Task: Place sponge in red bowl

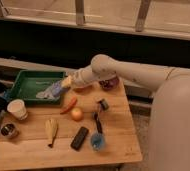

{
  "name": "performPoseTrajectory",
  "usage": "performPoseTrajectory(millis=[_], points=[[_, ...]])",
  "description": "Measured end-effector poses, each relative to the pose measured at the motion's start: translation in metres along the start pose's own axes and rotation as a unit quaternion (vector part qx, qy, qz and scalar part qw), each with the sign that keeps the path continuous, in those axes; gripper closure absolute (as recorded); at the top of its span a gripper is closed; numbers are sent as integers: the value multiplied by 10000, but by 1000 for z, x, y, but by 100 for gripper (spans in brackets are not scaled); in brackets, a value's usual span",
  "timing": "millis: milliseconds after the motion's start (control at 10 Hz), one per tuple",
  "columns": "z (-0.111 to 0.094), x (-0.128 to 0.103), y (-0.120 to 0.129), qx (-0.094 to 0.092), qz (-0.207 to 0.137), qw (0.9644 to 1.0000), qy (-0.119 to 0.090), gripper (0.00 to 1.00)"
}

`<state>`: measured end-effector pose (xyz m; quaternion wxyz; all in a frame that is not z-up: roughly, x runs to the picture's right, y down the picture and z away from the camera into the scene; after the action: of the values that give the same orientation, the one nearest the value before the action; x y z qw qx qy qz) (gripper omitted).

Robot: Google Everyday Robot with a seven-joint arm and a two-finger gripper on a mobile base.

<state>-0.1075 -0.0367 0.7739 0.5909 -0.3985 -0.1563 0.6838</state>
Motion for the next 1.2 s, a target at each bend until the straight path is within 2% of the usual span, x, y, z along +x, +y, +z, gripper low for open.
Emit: performPoseTrajectory(millis=[300,800,1000,1200], points=[[-23,-39,-36,210,400,9987,-231,100],[-23,-40,-37,219,413,9986,-240,100],[-19,-45,-49,221,586,9972,-404,100],[-19,-60,-68,257,725,9955,-559,100]])
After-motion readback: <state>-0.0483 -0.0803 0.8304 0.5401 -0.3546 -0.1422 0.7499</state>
